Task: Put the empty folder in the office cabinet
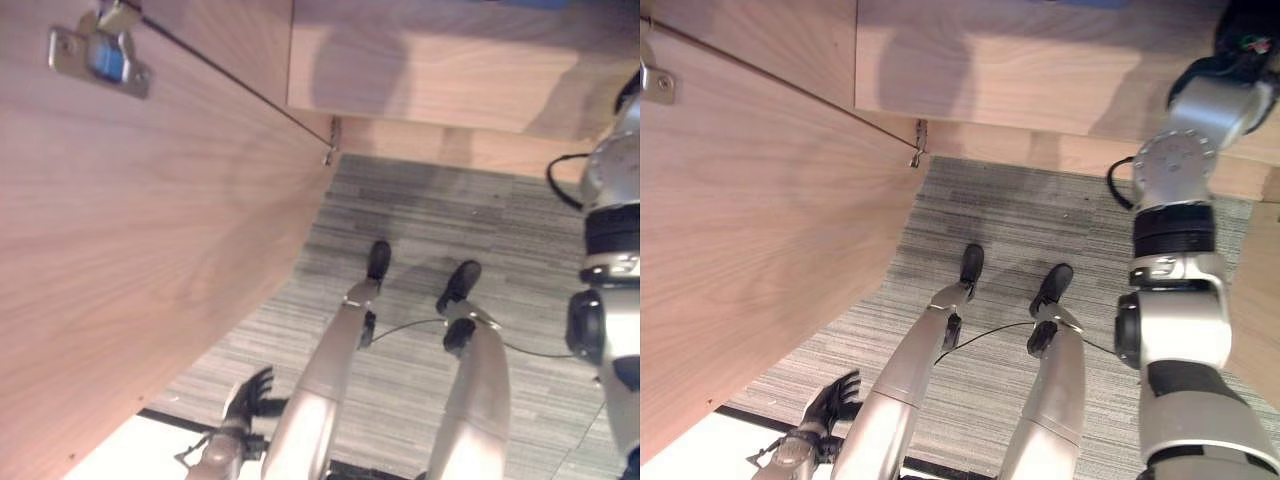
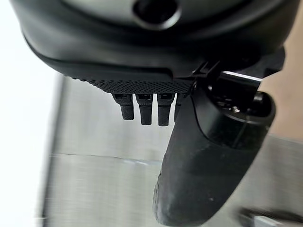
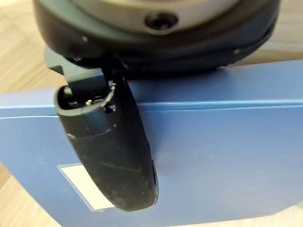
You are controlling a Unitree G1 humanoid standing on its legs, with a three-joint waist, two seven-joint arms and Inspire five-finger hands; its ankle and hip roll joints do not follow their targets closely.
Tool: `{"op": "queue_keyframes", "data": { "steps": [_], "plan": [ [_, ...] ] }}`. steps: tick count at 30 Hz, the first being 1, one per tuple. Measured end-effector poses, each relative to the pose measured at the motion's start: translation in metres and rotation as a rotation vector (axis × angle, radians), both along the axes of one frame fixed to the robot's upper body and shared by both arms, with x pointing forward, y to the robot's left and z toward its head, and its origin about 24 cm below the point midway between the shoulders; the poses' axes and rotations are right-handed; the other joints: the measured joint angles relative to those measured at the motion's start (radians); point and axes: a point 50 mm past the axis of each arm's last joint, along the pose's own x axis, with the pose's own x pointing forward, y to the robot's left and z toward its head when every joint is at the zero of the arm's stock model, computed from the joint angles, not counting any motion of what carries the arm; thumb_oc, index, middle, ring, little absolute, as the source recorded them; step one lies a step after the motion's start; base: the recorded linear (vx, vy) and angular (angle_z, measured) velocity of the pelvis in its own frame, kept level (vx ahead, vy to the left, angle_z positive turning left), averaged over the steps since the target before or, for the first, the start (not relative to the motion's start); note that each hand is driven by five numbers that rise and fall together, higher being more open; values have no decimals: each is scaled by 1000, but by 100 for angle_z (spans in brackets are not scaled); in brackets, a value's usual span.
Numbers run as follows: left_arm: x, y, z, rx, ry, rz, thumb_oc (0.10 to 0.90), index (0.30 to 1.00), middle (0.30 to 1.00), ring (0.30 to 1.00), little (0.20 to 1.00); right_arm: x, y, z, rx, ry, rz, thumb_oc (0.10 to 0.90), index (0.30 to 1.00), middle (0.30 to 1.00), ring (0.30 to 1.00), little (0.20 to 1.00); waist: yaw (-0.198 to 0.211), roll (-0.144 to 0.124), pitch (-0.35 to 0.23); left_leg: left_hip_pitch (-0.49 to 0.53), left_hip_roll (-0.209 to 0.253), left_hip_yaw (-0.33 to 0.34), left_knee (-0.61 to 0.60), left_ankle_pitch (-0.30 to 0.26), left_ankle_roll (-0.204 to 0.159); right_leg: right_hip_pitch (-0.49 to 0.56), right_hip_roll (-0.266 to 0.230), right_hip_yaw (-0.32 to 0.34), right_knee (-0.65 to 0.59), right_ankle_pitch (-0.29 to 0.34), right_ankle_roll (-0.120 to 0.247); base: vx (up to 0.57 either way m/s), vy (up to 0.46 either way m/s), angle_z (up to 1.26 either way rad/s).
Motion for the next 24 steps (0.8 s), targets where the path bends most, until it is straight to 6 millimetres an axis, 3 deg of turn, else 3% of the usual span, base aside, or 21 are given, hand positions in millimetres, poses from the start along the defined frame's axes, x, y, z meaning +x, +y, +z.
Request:
{"op": "queue_keyframes", "data": {
  "steps": [3,11,12,24],
  "plan": [
    [-9,5,-2,11,21,14,800,900,900,900,900,1,1,0,-9,9,10,400,300,300,300,300,3,0,-5,-2,0,0,-4,1,-2,-1,0,-1,-11,3,4,2,-34,-3],
    [-4,4,1,6,-15,13,800,900,900,900,900,5,-3,0,-25,27,10,400,300,300,300,300,-4,0,-51,-26,6,-15,-34,16,-8,1,8,-30,-65,34,17,1,-12,-2],
    [-4,4,1,7,-17,13,800,900,900,900,900,6,-4,-2,-21,37,8,800,900,900,900,900,-5,0,-56,-25,7,-18,-35,16,-8,4,9,-34,-69,36,14,0,0,0],
    [0,6,2,8,-30,18,800,900,900,900,900,24,-8,-28,21,167,68,800,900,900,900,900,-8,-4,-98,17,10,-21,-62,24,-6,51,13,-44,-112,52,21,0,0,0]
  ]
}}
